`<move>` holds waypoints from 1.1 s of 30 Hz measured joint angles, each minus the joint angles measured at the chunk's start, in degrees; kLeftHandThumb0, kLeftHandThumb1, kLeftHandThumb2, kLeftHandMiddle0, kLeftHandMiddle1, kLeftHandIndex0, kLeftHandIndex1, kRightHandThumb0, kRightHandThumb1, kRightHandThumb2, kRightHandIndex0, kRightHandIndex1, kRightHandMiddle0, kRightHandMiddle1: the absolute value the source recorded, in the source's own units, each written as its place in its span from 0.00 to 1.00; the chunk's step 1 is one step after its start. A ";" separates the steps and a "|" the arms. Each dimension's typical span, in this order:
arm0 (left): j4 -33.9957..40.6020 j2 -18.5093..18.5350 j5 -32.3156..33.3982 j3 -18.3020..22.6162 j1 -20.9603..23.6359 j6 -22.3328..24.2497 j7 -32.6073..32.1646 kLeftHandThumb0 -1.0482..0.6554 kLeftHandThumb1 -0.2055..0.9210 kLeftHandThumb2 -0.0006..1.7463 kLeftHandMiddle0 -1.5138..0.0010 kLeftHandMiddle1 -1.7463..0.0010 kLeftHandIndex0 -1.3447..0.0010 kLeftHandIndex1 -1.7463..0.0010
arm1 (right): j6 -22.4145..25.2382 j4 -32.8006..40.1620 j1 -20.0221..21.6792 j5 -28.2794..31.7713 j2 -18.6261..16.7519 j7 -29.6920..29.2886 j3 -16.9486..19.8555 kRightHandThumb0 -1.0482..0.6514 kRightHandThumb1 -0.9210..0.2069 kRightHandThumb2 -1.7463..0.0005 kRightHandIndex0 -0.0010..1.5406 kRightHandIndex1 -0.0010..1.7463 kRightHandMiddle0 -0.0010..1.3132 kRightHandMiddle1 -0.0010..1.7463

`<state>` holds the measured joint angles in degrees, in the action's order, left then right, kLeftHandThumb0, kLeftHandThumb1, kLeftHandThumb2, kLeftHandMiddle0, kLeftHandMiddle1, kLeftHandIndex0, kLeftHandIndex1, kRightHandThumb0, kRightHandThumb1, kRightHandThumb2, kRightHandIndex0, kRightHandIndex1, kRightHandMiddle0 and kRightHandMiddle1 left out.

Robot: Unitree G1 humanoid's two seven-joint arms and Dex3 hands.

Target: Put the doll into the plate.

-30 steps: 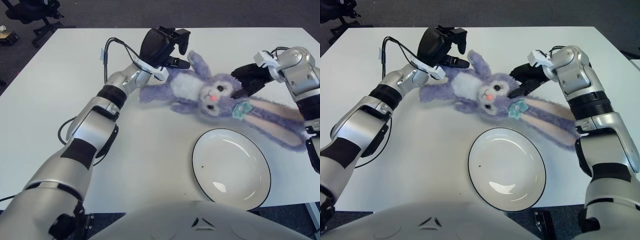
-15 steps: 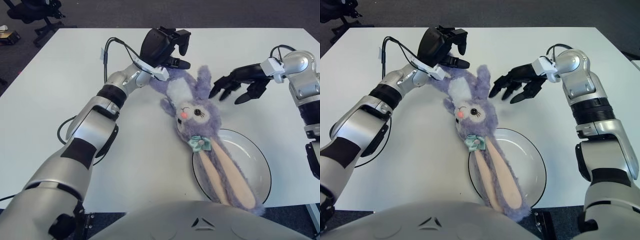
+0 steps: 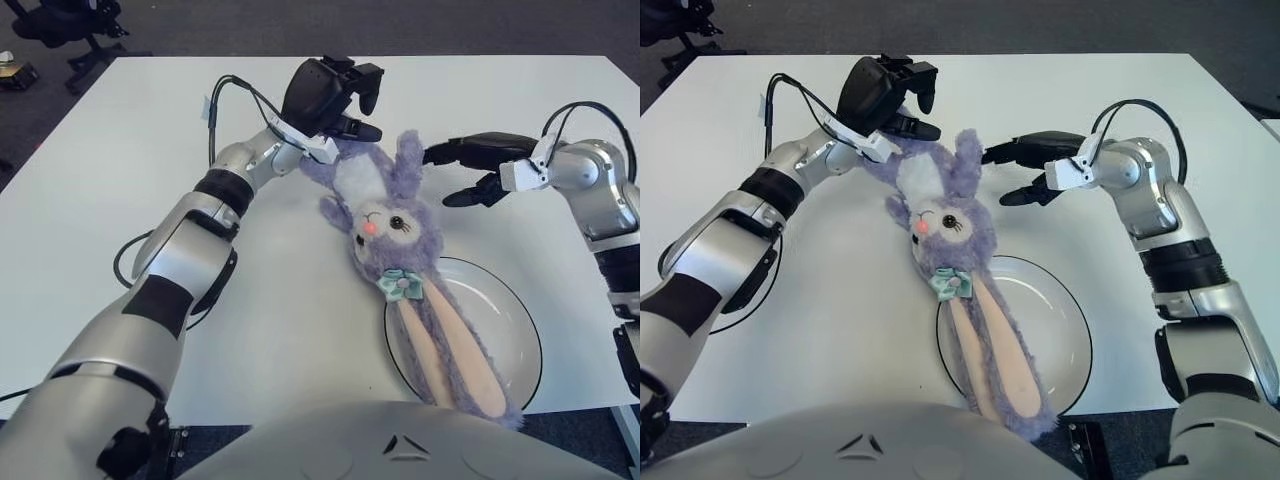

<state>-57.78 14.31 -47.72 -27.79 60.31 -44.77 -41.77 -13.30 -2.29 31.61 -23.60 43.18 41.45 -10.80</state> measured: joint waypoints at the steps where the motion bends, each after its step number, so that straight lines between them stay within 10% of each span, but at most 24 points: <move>1: 0.00 -0.02 0.00 -0.05 0.00 -0.01 0.00 0.39 1.00 0.11 0.33 0.00 0.35 0.00 | 1.13 0.54 -0.46 -1.17 -0.16 -1.35 0.06 0.11 0.00 0.55 0.03 0.01 0.14 0.01; 9: -0.03 -0.03 -0.02 -0.84 0.00 -0.09 -0.04 0.40 1.00 0.10 0.33 0.00 0.35 0.00 | 12.11 2.06 -3.69 -11.56 -3.93 -11.79 0.07 0.17 0.00 0.57 0.05 0.01 0.16 0.01; 33: 0.85 0.91 -0.02 -1.66 -0.31 -3.57 -1.03 0.41 1.00 0.08 0.33 0.00 0.37 0.00 | 16.53 -2.73 -1.30 -13.85 -3.73 -20.03 2.13 0.19 0.00 0.59 0.08 0.01 0.20 0.02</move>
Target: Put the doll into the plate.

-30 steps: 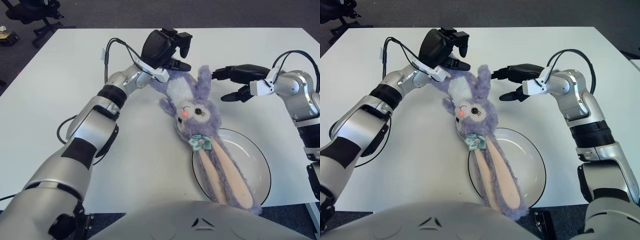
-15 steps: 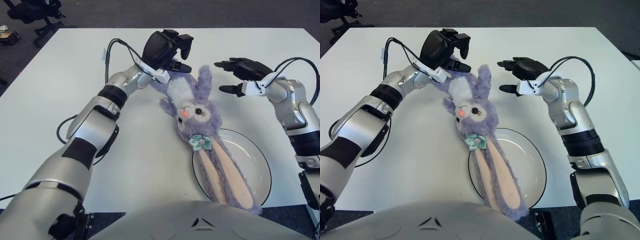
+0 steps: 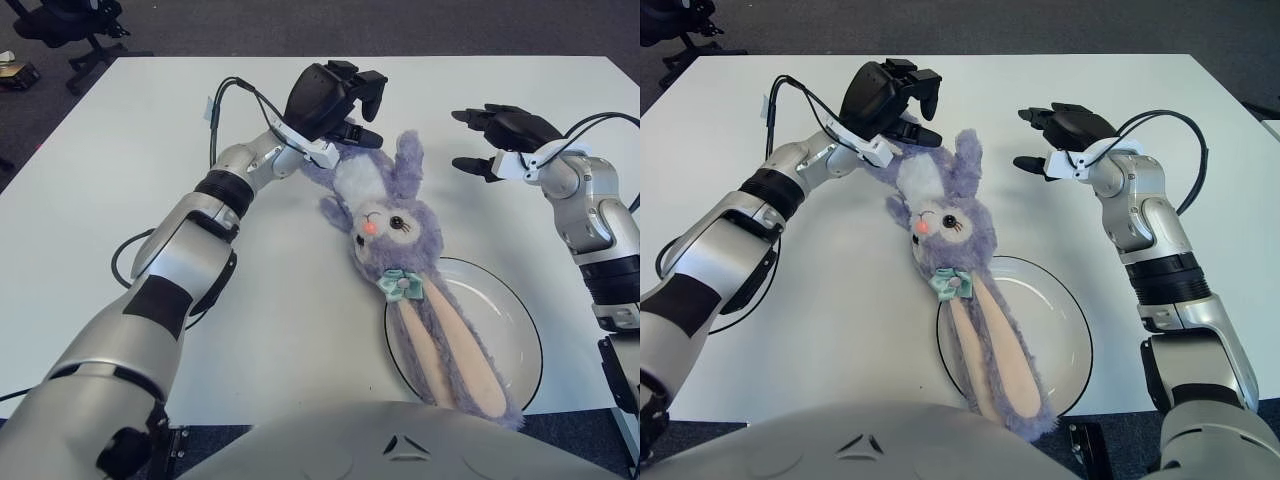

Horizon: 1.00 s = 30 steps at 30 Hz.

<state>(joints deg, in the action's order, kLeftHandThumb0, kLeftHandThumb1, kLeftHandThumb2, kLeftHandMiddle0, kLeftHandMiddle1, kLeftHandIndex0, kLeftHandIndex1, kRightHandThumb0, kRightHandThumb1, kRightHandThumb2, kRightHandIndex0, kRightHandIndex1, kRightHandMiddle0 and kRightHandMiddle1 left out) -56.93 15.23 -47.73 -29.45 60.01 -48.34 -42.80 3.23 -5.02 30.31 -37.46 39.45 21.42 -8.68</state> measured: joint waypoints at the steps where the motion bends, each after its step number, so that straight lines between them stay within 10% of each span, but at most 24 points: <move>1: 0.10 0.16 0.00 0.00 -0.02 -0.50 -0.24 0.41 1.00 0.08 0.33 0.00 0.37 0.00 | 0.32 0.00 0.10 0.00 0.01 -0.33 0.34 0.19 0.00 0.59 0.08 0.01 0.20 0.02; 7: 0.10 1.09 0.03 0.05 -0.04 -2.31 -0.99 0.43 1.00 0.09 0.33 0.00 0.40 0.00 | 1.50 -0.03 0.49 0.00 0.47 -1.44 1.50 0.20 0.00 0.60 0.09 0.01 0.20 0.02; 17: -4.39 3.76 1.30 1.39 0.95 -23.91 -3.25 0.44 1.00 0.11 0.38 0.00 0.45 0.00 | 1.73 -2.28 0.63 0.12 0.47 -3.51 2.20 0.20 0.00 0.60 0.11 0.01 0.21 0.02; 30: -6.63 3.04 5.93 4.91 2.21 -31.18 1.96 0.43 1.00 0.22 0.37 0.00 0.45 0.00 | 1.70 -3.43 1.79 0.18 0.51 -4.21 2.35 0.23 0.00 0.62 0.13 0.01 0.23 0.02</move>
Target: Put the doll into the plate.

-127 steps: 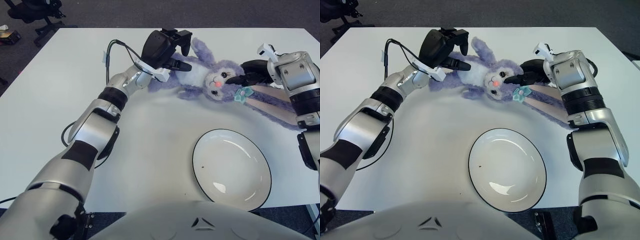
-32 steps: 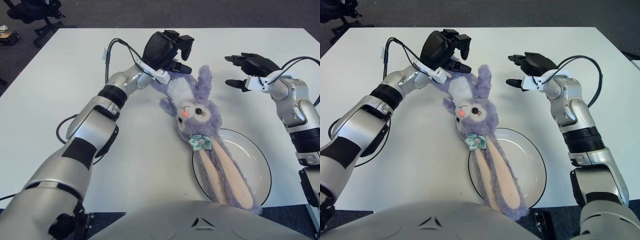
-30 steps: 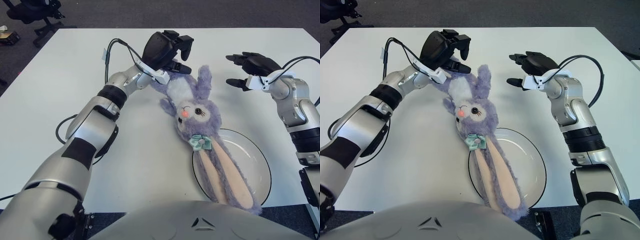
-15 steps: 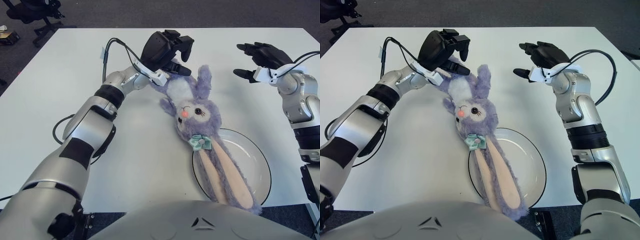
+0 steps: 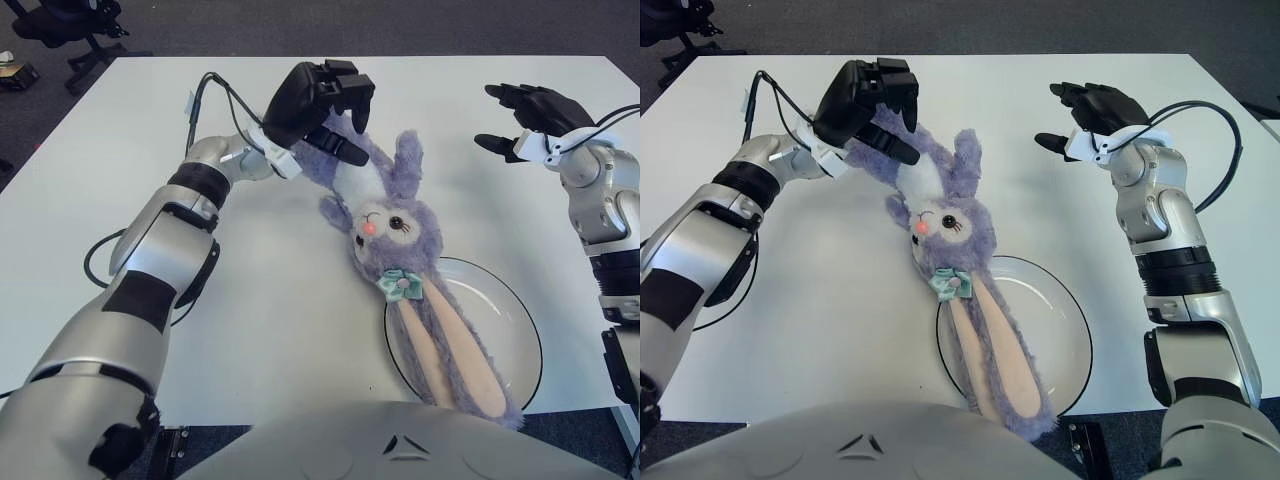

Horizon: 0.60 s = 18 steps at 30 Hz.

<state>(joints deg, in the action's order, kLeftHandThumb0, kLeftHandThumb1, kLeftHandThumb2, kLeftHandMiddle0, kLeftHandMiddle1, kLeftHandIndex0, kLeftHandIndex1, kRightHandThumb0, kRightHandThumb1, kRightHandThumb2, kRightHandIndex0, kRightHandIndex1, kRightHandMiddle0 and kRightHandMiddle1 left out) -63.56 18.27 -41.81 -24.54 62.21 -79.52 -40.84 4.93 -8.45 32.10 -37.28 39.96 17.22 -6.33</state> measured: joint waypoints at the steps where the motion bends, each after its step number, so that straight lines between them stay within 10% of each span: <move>1: 0.00 -0.13 0.24 0.16 -0.01 -0.12 0.54 0.43 1.00 0.22 0.37 0.00 0.45 0.00 | 0.00 -0.02 0.02 0.00 0.00 -0.01 0.00 0.23 0.00 0.62 0.13 0.01 0.23 0.02; 7: 1.12 -0.39 1.16 1.36 -0.48 -0.13 3.74 0.37 1.00 0.32 0.47 0.00 0.55 0.11 | 0.02 -0.24 0.06 0.03 0.01 0.00 0.00 0.23 0.00 0.63 0.15 0.01 0.25 0.03; 12: 2.82 -0.30 2.17 1.38 -1.35 -0.74 8.85 0.23 1.00 0.38 0.55 0.26 0.66 0.34 | 0.39 -0.76 0.11 0.03 0.11 0.03 0.00 0.23 0.00 0.64 0.16 0.01 0.26 0.03; 18: 2.69 -0.34 6.68 1.92 -1.94 -1.33 16.82 0.19 1.00 0.39 0.57 0.34 0.69 0.40 | 0.46 -1.29 0.19 0.03 0.38 0.03 0.00 0.24 0.00 0.64 0.17 0.01 0.26 0.03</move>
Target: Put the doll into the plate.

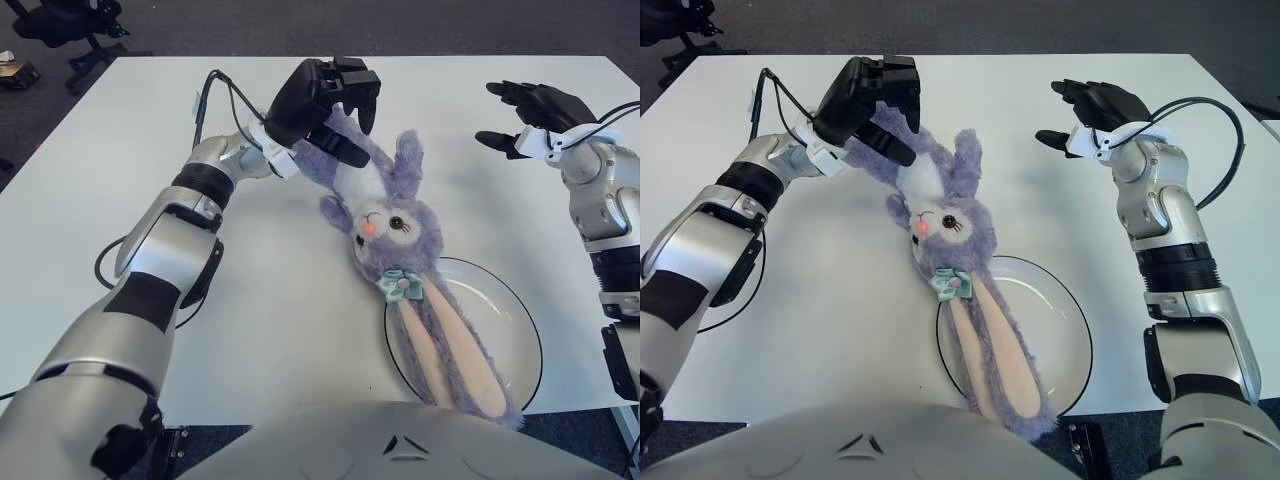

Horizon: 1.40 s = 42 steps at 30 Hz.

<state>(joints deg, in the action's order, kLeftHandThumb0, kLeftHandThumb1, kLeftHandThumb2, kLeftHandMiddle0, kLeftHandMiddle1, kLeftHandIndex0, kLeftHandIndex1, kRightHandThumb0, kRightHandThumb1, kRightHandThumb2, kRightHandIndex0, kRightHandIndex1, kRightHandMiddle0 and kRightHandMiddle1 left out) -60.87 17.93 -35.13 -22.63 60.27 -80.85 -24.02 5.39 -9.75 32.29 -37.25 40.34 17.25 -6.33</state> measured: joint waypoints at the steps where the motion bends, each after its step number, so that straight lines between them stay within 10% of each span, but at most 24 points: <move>1: 0.00 0.00 0.20 0.05 0.00 0.00 0.18 0.13 1.00 0.35 0.67 0.52 0.77 0.54 | 0.00 0.00 0.01 0.00 0.00 0.00 0.00 0.24 0.00 0.64 0.17 0.01 0.26 0.03; 5: -0.05 1.87 0.90 -2.14 1.28 -1.41 8.11 0.04 1.00 0.29 0.73 0.88 0.83 0.81 | 0.07 -0.60 0.14 -0.01 0.20 0.05 -0.02 0.24 0.00 0.65 0.18 0.01 0.27 0.03; 10: 0.25 3.13 2.30 -2.43 2.01 -2.11 14.18 0.03 1.00 0.27 0.78 0.97 0.87 0.89 | 0.18 -1.00 0.14 -0.01 0.73 0.07 -0.03 0.25 0.00 0.65 0.19 0.01 0.27 0.03; 24: 18.54 9.85 -17.84 -1.58 1.73 8.97 8.27 0.06 1.00 0.25 0.84 1.00 0.91 0.93 | -0.03 -2.31 0.25 0.18 1.32 0.07 -0.05 0.25 0.00 0.66 0.20 0.01 0.28 0.03; 42: 20.66 11.97 -5.81 -5.88 2.33 12.28 33.83 0.06 1.00 0.18 0.90 1.00 0.92 0.95 | -2.11 -5.96 0.45 2.12 1.60 -0.38 0.34 0.24 0.00 0.65 0.23 0.01 0.29 0.03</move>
<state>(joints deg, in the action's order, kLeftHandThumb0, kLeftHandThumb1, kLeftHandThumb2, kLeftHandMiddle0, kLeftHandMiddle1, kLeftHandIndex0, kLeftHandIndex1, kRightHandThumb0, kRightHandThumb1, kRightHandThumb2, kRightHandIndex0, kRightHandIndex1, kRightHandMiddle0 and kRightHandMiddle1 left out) -40.20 29.90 -40.93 -28.51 62.60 -68.57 9.81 3.28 -15.70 32.75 -35.12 41.94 16.87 -5.99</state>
